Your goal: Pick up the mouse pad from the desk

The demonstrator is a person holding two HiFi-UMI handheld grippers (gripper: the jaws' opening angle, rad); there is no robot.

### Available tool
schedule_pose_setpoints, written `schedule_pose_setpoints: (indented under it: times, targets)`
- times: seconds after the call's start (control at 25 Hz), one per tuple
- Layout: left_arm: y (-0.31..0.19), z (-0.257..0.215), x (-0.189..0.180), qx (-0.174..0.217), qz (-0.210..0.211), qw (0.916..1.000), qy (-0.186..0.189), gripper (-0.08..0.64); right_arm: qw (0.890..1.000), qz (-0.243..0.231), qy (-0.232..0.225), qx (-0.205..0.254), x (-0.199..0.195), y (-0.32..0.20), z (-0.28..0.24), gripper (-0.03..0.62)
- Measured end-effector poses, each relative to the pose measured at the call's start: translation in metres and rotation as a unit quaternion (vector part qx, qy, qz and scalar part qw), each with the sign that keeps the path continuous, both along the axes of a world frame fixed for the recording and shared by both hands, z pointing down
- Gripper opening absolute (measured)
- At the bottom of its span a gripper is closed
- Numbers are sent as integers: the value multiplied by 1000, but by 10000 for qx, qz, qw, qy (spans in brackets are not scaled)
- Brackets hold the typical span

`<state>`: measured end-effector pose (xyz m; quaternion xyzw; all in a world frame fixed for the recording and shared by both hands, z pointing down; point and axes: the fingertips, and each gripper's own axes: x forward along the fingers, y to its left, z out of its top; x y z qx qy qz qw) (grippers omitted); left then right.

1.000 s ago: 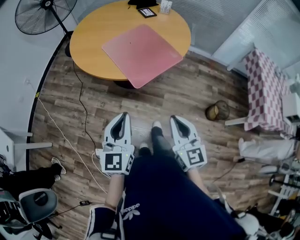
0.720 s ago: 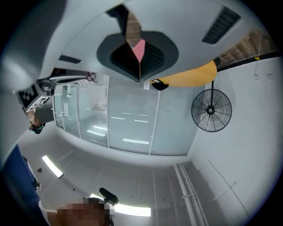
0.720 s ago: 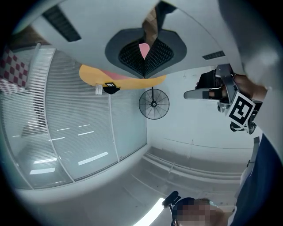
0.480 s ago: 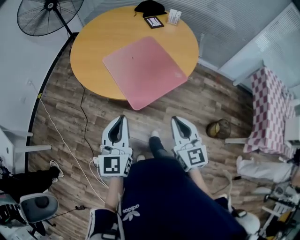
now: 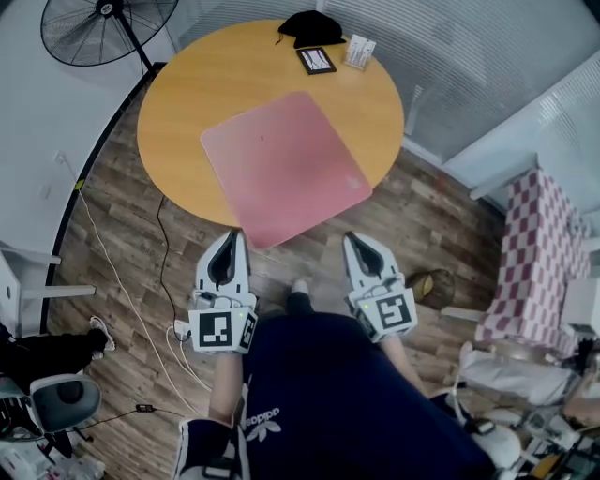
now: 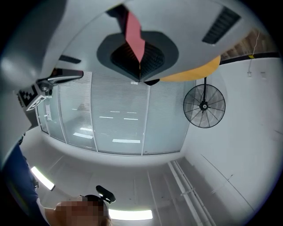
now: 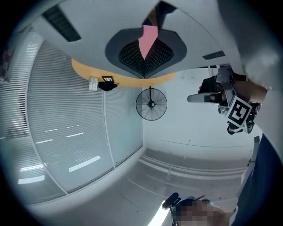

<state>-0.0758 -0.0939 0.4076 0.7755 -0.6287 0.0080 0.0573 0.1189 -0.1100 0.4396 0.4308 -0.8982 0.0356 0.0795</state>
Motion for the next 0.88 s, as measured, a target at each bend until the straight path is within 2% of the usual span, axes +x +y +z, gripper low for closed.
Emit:
schedule_pose_setpoints:
  times: [0.12, 0.4, 0.88]
  targets:
    - [-9, 3, 4, -64, -92, 9999, 85, 5, 9999, -59, -16, -110, 7, -12, 5, 5]
    - [-23, 11, 8, -269, -146, 9995, 14, 5, 9995, -136, 10, -288, 11, -25, 17, 3]
    - [-36, 9, 0, -359, -219, 9991, 3, 5, 9992, 32, -61, -382, 10, -41, 13, 3]
